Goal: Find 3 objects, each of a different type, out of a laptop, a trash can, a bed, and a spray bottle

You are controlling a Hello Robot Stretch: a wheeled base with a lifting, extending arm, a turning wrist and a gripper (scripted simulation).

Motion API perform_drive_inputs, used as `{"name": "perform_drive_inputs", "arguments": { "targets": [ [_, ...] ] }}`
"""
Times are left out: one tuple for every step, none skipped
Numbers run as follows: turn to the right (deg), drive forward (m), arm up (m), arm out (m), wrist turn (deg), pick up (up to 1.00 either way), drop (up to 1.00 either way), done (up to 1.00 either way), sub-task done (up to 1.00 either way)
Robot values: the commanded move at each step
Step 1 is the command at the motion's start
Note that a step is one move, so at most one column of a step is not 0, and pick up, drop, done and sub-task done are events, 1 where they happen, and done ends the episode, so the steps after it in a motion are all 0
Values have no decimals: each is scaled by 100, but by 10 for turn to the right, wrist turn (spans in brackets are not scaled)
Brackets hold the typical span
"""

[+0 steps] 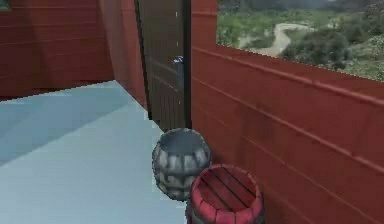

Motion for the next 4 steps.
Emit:
{"name": "perform_drive_inputs", "arguments": {
  "targets": [
    [-300, 0, 0, 0, 0, 0, 0, 0, 0],
    [0, 10, 0, 0, 0, 0, 0, 0, 0],
    [450, 0, 0, 0, 0, 0, 0, 0, 0],
    [450, 0, 0, 0, 0, 0, 0, 0, 0]
  ]
}}
